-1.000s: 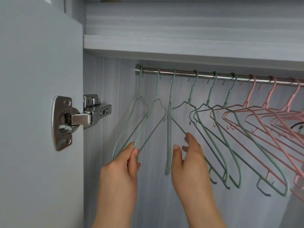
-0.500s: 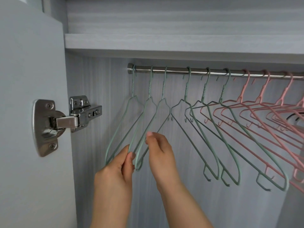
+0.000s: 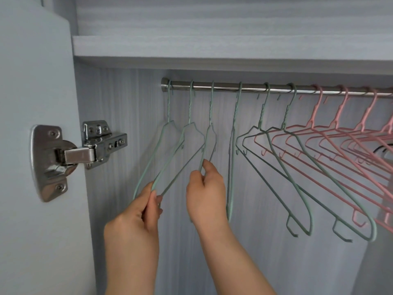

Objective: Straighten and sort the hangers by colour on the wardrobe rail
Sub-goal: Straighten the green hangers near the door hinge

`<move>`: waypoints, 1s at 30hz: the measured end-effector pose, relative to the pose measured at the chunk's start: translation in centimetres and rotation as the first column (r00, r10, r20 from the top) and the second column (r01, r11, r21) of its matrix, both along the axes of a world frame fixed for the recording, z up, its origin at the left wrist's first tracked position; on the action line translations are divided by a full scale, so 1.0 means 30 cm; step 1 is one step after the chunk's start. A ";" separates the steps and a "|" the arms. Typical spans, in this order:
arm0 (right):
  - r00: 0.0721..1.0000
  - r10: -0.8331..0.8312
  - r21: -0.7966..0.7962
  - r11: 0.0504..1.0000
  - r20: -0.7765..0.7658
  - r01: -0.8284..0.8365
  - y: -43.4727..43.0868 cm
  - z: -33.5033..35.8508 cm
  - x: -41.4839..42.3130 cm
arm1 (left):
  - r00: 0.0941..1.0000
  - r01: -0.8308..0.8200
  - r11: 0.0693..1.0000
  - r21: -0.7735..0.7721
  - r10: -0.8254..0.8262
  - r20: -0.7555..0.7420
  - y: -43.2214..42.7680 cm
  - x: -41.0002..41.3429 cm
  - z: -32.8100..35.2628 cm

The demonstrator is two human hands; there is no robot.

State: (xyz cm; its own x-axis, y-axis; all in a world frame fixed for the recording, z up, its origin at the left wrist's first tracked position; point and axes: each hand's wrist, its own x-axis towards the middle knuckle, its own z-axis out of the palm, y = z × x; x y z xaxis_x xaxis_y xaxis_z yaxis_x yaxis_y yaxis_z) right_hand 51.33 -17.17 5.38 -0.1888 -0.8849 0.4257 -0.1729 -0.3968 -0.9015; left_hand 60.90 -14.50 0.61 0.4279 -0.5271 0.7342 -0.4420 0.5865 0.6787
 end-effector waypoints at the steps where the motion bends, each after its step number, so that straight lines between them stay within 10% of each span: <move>1: 1.000 0.003 0.003 1.000 0.012 -0.003 -0.001 0.001 0.000 | 1.000 -0.002 1.000 0.001 0.002 -0.015 -0.002 0.003 0.001; 30: 0.994 0.023 0.081 0.997 -0.105 -0.014 0.008 0.017 -0.004 | 0.999 -0.054 0.998 -0.016 0.054 -0.010 -0.016 0.019 -0.001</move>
State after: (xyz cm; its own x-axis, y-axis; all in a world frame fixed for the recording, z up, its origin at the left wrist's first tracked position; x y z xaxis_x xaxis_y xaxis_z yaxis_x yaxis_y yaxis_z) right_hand 51.22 -16.94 5.89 -0.1297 -0.9199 0.3700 -0.2620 -0.3281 -0.9076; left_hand 61.46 -14.98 0.59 0.4625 -0.4914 0.7380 -0.4666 0.5728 0.6739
